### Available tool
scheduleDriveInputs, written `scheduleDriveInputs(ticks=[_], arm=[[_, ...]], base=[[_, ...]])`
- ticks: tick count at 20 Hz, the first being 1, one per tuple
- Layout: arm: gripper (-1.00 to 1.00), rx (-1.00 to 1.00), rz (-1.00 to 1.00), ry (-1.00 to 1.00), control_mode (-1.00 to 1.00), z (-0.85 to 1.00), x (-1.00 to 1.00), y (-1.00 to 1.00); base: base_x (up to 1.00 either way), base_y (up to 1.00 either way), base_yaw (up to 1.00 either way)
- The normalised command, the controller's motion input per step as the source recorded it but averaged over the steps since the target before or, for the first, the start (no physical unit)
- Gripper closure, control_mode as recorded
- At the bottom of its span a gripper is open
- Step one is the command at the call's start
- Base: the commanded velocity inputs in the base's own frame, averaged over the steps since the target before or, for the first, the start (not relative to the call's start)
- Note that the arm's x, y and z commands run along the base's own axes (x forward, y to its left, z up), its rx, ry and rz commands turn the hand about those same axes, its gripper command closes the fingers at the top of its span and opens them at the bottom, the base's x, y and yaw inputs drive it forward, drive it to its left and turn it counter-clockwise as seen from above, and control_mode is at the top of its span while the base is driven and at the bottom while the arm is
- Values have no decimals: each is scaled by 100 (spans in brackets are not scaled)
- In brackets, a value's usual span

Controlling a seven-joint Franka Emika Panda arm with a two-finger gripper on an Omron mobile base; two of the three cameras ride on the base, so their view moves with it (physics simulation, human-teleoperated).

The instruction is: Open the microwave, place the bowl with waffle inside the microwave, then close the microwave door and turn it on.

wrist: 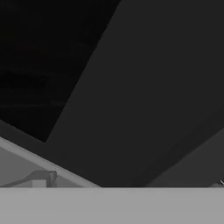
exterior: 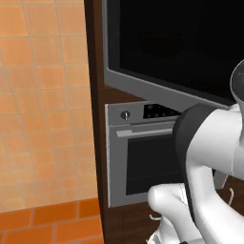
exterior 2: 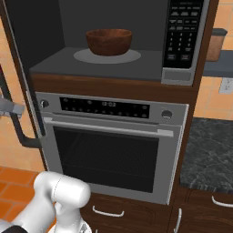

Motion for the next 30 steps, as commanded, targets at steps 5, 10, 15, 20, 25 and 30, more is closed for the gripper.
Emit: scheduleDriveInputs(ticks=[5,10,15,20,25,30], arm=[[-100,22,0,-12,-100,-1,99,-4],[-100,31,1,-31,-100,-2,97,0],[-100,27,0,-25,-100,-26,100,2],[-100,23,0,-17,-100,-30,100,7],[-100,21,0,-25,-100,-4,100,10],[-100,18,0,-31,-100,-6,100,18]], base=[[0,0,0],[0,0,0],[0,0,0],[0,0,0],[0,0,0],[0,0,0]])
